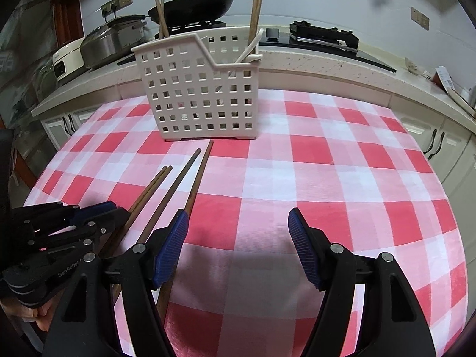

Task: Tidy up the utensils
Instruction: 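Move both open grippers back down to the remaining chopsticks, then close the left gripper on a chopstick while the right gripper closes on another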

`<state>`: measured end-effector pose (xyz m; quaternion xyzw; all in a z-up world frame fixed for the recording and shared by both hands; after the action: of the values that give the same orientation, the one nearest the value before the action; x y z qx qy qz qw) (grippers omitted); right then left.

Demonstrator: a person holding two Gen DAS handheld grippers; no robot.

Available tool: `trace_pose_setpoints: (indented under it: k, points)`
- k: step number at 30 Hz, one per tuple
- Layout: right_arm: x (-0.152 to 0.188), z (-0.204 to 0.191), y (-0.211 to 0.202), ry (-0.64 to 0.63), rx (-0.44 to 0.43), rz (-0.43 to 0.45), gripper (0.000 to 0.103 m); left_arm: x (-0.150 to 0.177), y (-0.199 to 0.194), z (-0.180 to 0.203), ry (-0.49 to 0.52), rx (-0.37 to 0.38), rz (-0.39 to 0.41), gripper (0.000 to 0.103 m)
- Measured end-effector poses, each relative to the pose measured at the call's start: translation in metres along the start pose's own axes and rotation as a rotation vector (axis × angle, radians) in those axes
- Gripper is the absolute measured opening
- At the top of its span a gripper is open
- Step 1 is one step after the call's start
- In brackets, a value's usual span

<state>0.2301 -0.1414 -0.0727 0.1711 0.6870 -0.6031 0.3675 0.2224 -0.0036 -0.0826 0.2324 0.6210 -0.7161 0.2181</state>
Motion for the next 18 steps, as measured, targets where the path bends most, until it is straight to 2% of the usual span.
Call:
trace_pose_setpoints:
  k: [9, 13, 18]
  points:
    - [0.002, -0.009, 0.014, -0.016, -0.008, -0.028, 0.065, 0.000, 0.005, 0.006, 0.040, -0.011, -0.007, 0.018]
    - [0.002, -0.014, 0.020, -0.025, -0.017, -0.037, 0.065, -0.001, 0.007, 0.005, 0.059, -0.046, -0.007, 0.008]
    - [0.000, -0.023, 0.031, -0.044, -0.037, -0.057, 0.065, -0.004, 0.007, 0.001, 0.053, -0.047, -0.009, 0.007]
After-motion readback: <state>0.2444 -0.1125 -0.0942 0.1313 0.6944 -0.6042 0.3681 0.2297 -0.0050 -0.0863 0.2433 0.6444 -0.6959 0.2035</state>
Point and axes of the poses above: each gripper's, at about its wrist camera, not at the fingertips, and y roughly the way its jaws point, z to its right, x to its underside, the point moved 4 cm from there along y, roughly the way its jaws point, and after that the axes turned 4 degrees about -y, right-handed, at the moved point
